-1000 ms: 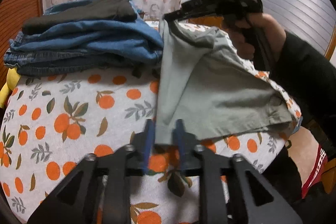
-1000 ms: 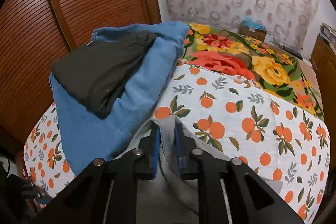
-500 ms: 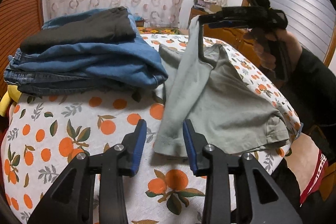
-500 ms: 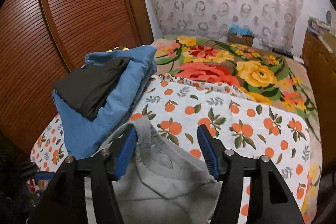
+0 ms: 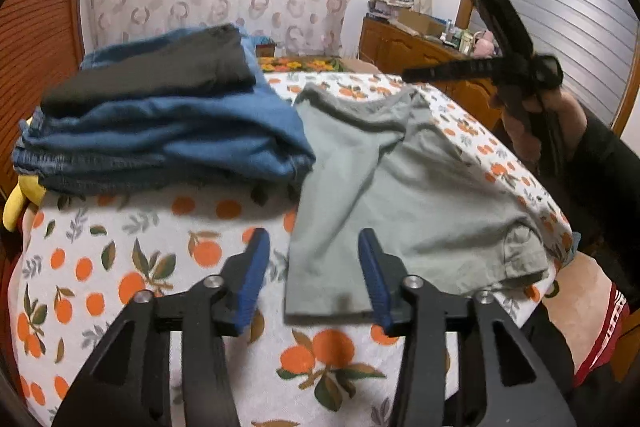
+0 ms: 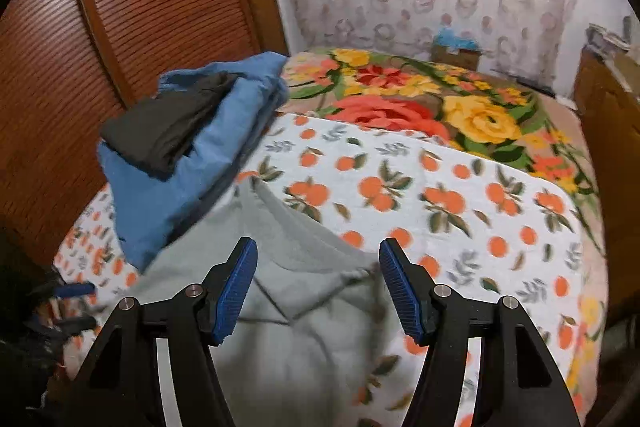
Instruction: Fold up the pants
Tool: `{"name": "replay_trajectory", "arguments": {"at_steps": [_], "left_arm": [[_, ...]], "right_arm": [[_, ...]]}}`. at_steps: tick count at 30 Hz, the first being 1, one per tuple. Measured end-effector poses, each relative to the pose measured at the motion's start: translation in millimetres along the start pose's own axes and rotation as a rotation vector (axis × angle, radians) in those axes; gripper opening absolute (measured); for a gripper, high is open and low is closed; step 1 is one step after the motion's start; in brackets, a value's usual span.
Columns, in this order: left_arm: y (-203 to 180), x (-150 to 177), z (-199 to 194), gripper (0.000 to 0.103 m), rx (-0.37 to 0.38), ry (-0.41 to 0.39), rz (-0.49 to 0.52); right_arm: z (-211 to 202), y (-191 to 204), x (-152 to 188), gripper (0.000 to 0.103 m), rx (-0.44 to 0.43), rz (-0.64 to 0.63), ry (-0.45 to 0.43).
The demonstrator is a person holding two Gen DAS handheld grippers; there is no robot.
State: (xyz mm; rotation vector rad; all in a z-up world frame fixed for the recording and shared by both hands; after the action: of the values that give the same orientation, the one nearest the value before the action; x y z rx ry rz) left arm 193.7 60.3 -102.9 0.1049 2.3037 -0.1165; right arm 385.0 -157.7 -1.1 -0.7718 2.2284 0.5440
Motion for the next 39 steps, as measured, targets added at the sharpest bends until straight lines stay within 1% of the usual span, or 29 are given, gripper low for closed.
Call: {"name": "replay_trajectory", "arguments": {"at_steps": [4, 7, 9, 10, 11, 12, 13, 14, 15, 17, 19, 21, 22, 24, 26, 27, 28, 30, 32, 34, 35, 39], "left_arm": [[-4, -9, 5, 0.048, -0.008, -0.01, 0.015], [-10, -13, 12, 0.048, -0.001, -0.003, 0.025], [-14, -14, 16, 0.048, 0.003, 0.003, 0.032], [-16, -14, 18, 0.048, 0.005, 0.006, 0.036], [-17, -15, 20, 0.048, 0.006, 0.009, 0.037], [-18, -16, 23, 0.048, 0.007, 0.016, 0.037], [-19, -16, 26, 0.048, 0.007, 0.022, 0.038], [-19, -16, 29, 0.048, 0.004, 0.029, 0.039], [-18, -16, 32, 0.048, 0.0, 0.039, 0.041], [-18, -14, 38, 0.048, -0.005, 0.055, 0.038], [-15, -10, 43, 0.048, -0.011, 0.07, 0.033], [-14, -9, 45, 0.048, -0.012, 0.076, 0.029], [-14, -8, 45, 0.048, -0.011, 0.075, 0.03], [-14, -8, 44, 0.048, -0.013, 0.07, 0.033], [-12, -9, 43, 0.048, -0.01, 0.067, 0.028], [-12, -10, 43, 0.048, -0.009, 0.064, 0.022], [-11, -11, 42, 0.048, -0.009, 0.062, 0.02], [-12, -12, 40, 0.048, -0.004, 0.05, 0.02], [-14, -12, 40, 0.048, -0.003, 0.045, 0.026], [-15, -12, 41, 0.048, -0.01, 0.047, 0.034], [-16, -11, 41, 0.048, -0.012, 0.048, 0.036], [-15, -9, 42, 0.048, -0.016, 0.059, 0.034]], "right_arm": [[0, -11, 8, 0.066, 0.069, 0.021, 0.002], [5, -18, 12, 0.066, 0.081, 0.063, 0.014], [11, -19, 11, 0.065, 0.072, 0.075, 0.02], [14, -20, 10, 0.062, 0.067, 0.079, 0.023], [15, -21, 9, 0.057, 0.059, 0.084, 0.026], [17, -22, 7, 0.045, 0.05, 0.088, 0.032], [20, -22, 6, 0.022, 0.046, 0.091, 0.035], [21, -23, 4, 0.008, 0.046, 0.09, 0.032], [20, -24, 3, 0.001, 0.055, 0.087, 0.025], [14, -29, 1, 0.001, 0.069, 0.09, -0.015], [5, -42, 4, 0.0, 0.117, 0.116, -0.044], [1, -56, 8, 0.0, 0.189, 0.132, -0.042], [3, -58, 11, 0.0, 0.2, 0.118, -0.025], [4, -61, 18, 0.0, 0.212, 0.109, 0.001], [1, -58, 20, 0.001, 0.17, 0.121, -0.016], [-1, -54, 19, 0.007, 0.147, 0.116, -0.024], [0, -50, 18, 0.019, 0.141, 0.109, -0.023], [2, -42, 17, 0.027, 0.108, 0.095, -0.026], [1, -35, 17, 0.029, 0.08, 0.082, -0.036], [1, -33, 19, 0.04, 0.059, 0.077, -0.033], [4, -32, 19, 0.042, 0.06, 0.075, -0.024], [16, -37, 24, 0.043, 0.067, 0.085, 0.036]]}}
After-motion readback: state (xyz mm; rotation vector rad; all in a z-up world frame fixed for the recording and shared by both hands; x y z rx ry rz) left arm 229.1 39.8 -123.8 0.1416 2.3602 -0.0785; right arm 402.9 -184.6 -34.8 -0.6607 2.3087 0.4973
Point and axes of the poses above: each gripper's, at about its wrist camera, not at the fingertips, and z roughly the way its jaws point, y to its left, x to its underside, the point moved 4 cm from there along z, roughly the way its jaws point, and after that the axes turned 7 degrees about -x, right-handed, at the moved point
